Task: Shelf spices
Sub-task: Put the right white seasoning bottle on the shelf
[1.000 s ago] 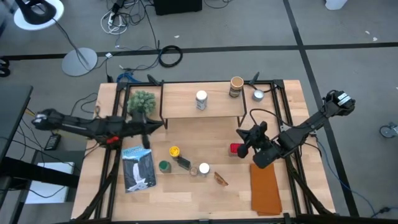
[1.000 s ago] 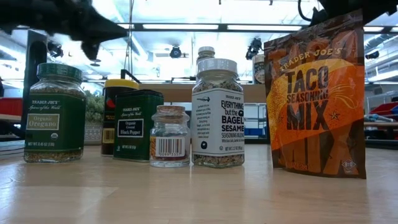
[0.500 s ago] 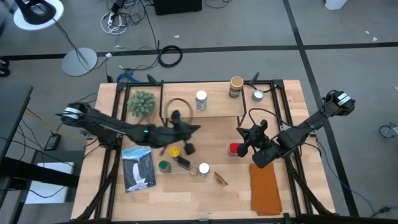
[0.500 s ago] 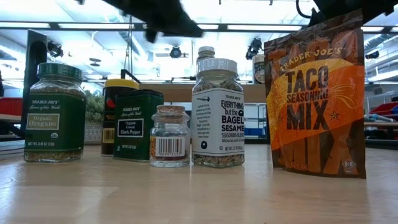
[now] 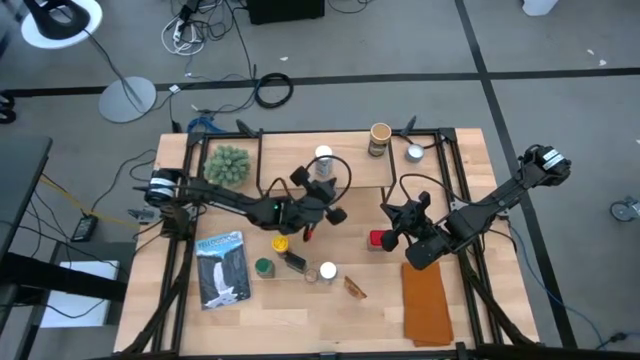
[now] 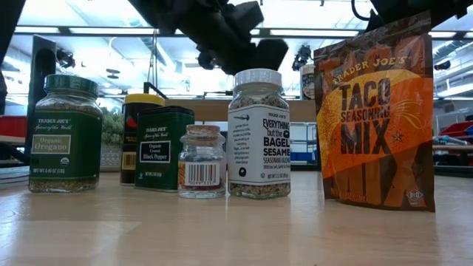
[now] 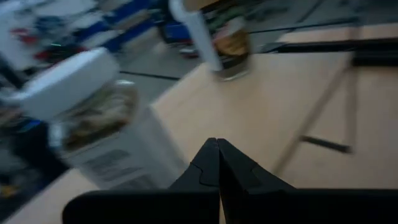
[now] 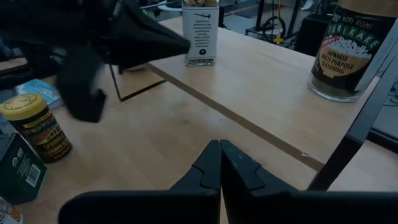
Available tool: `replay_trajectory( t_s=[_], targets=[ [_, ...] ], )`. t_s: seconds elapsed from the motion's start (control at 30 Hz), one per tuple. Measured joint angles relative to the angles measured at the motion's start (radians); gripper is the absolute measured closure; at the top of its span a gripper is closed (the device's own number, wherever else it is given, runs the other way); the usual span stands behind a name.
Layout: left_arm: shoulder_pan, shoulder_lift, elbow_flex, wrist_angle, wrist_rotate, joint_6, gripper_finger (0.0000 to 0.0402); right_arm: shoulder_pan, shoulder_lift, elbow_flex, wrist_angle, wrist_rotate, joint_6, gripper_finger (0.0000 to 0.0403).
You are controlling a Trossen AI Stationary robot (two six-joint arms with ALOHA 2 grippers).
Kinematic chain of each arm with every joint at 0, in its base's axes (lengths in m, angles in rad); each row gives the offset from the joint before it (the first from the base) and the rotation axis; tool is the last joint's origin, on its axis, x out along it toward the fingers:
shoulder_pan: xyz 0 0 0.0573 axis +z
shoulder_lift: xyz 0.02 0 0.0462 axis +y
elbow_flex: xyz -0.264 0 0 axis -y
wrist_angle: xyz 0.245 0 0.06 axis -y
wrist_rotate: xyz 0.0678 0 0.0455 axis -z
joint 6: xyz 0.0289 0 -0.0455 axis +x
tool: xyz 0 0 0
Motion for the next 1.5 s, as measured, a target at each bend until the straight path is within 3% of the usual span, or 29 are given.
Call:
replay_trajectory(
  t_s=[0.4, 0.63, 0.73, 0.9, 1.2, 1.5],
  targets=[
    [0.012, -0.003, 0.002, -0.095, -0.245, 0.017, 0.0401, 0.000, 0.000, 0.000, 0.008, 0.000, -0.024, 0.0403],
    [0.012, -0.006, 0.002, -0.129, -0.515, 0.019, 0.0401, 0.001, 0.000, 0.000, 0.012, 0.000, -0.024, 0.0403],
    [0.008, -0.026, 0.002, -0.124, -0.533, 0.006, 0.0401, 0.001, 0.000, 0.000, 0.014, 0.000, -0.024, 0.0403],
    [-0.043, -0.104, 0.003, -0.123, -0.445, -0.095, 0.0401, 0.001, 0.000, 0.000, 0.015, 0.000, -0.025, 0.0403],
    [-0.036, -0.114, 0.003, -0.043, -0.083, -0.154, 0.0401, 0.001, 0.000, 0.000, 0.024, 0.000, -0.042, 0.0403],
    [0.074, -0.099, 0.002, -0.042, -0.018, -0.173, 0.0401, 0.001, 0.000, 0.000, 0.041, 0.000, -0.052, 0.0402]
  ],
)
